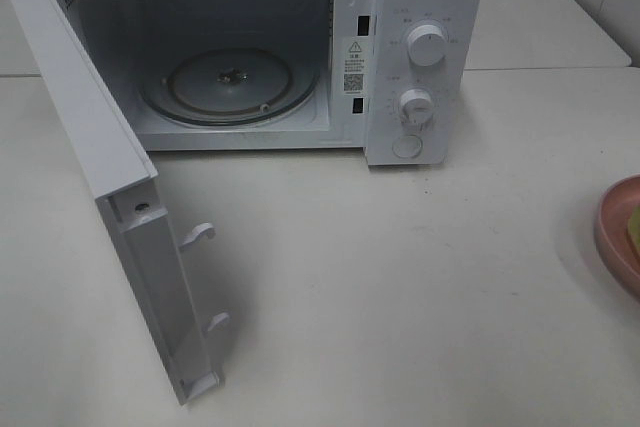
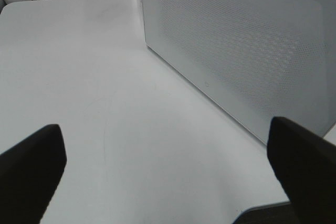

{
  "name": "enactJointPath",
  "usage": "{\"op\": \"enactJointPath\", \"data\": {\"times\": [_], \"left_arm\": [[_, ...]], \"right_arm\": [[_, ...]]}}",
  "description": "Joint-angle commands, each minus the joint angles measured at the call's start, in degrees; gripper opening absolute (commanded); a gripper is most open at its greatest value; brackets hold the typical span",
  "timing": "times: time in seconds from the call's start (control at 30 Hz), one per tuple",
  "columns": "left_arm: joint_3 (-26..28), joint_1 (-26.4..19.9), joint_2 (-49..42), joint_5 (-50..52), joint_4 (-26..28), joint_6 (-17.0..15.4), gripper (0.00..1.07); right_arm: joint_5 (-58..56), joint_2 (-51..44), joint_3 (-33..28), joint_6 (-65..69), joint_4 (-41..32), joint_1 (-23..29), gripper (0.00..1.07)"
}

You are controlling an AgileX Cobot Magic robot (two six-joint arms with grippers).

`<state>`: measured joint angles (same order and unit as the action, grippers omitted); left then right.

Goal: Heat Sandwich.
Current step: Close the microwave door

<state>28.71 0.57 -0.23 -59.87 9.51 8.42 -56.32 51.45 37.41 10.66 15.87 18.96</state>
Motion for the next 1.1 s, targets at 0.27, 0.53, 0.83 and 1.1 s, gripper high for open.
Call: {"op": "enactJointPath", "data": {"times": [0.27, 0.53, 0.83, 1.1], "left_arm": [[-0.06, -0.23, -1.49, 0.57, 0.11, 0.06, 1.01], [-0.06, -0.23, -1.49, 0.57, 0.11, 0.06, 1.01], [-0.06, -0.23, -1.49, 0.57, 0.11, 0.06, 1.01], [-0.06, -0.23, -1.49, 0.57, 0.11, 0.06, 1.01]], "right_arm": [[-6.47, -16.10, -0.11, -0.80, -4.13, -0.23, 0.80], [-3.04, -27.50, -4.64, -3.04, -5.33, -0.34, 0.78], [-1.95, -37.53, -7.51, -4.07, -8.02, -6.59, 0.76], [-3.21, -46.52, -8.48, -7.91, -11.92, -10.94, 0.77]]}}
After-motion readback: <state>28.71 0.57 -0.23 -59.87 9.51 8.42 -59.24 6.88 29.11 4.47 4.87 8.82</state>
